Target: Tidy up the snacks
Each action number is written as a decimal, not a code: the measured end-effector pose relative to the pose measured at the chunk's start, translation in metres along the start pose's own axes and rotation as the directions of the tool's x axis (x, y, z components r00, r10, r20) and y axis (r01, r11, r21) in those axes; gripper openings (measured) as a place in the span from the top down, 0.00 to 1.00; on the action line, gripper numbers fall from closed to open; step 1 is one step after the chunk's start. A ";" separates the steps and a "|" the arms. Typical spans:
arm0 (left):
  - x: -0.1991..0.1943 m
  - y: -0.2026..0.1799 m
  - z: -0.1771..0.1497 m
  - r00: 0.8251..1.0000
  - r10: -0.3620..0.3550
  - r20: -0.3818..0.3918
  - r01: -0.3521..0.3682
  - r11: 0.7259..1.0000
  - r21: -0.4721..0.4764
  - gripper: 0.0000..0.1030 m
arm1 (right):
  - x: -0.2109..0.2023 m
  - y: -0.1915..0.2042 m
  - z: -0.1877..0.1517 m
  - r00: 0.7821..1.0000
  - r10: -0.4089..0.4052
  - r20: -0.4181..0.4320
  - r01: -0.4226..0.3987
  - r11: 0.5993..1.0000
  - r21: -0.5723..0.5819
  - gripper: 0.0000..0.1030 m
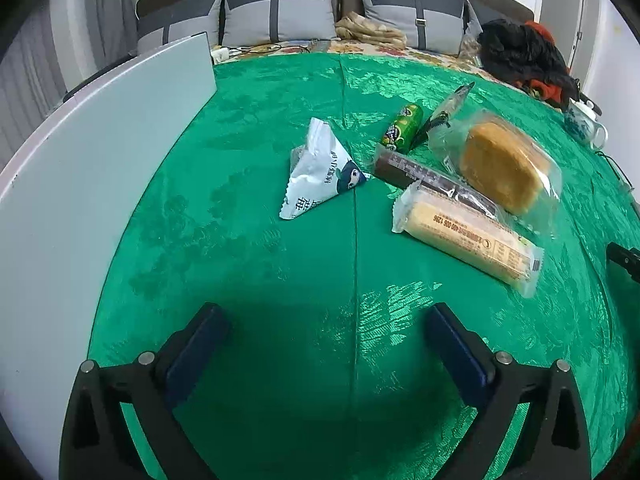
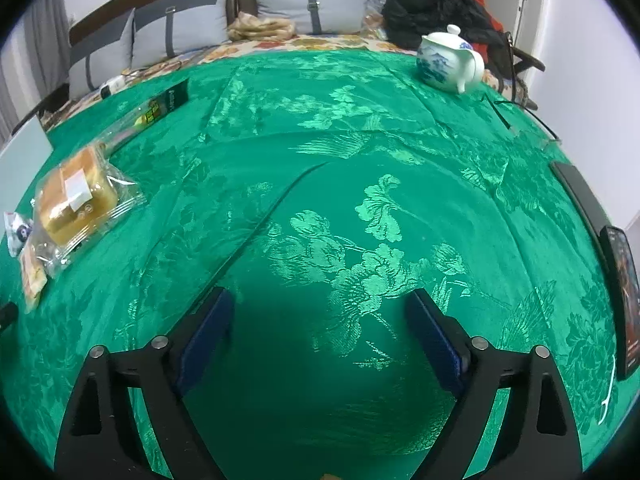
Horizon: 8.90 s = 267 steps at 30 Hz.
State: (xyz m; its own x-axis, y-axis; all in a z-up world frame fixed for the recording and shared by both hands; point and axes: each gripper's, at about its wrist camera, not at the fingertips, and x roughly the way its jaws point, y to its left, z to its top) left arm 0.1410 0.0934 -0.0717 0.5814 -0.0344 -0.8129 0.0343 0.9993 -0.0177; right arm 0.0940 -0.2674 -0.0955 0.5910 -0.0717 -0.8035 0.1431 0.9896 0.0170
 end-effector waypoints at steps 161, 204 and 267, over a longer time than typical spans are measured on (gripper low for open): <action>0.000 0.027 0.006 0.996 -0.071 -0.056 0.077 0.991 0.113 0.42 | -0.017 0.049 0.022 0.913 0.263 -0.312 -0.297 0.953 -0.066 0.70; -0.182 0.224 -0.028 0.985 0.133 0.112 -0.094 0.948 -0.303 0.20 | -0.133 0.298 -0.003 0.832 0.538 -0.139 -0.540 0.724 -0.429 0.38; 0.014 -0.025 0.016 1.000 -0.009 -0.010 0.009 1.000 0.018 0.00 | 0.027 -0.022 0.027 1.000 -0.025 -0.007 0.025 0.998 0.052 0.06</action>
State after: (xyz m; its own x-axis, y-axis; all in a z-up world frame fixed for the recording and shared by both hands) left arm 0.1613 0.0673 -0.0728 0.5729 -0.0432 -0.8185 0.0541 0.9984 -0.0148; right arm 0.1281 -0.2947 -0.1015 0.5819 -0.0955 -0.8076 0.1992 0.9796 0.0277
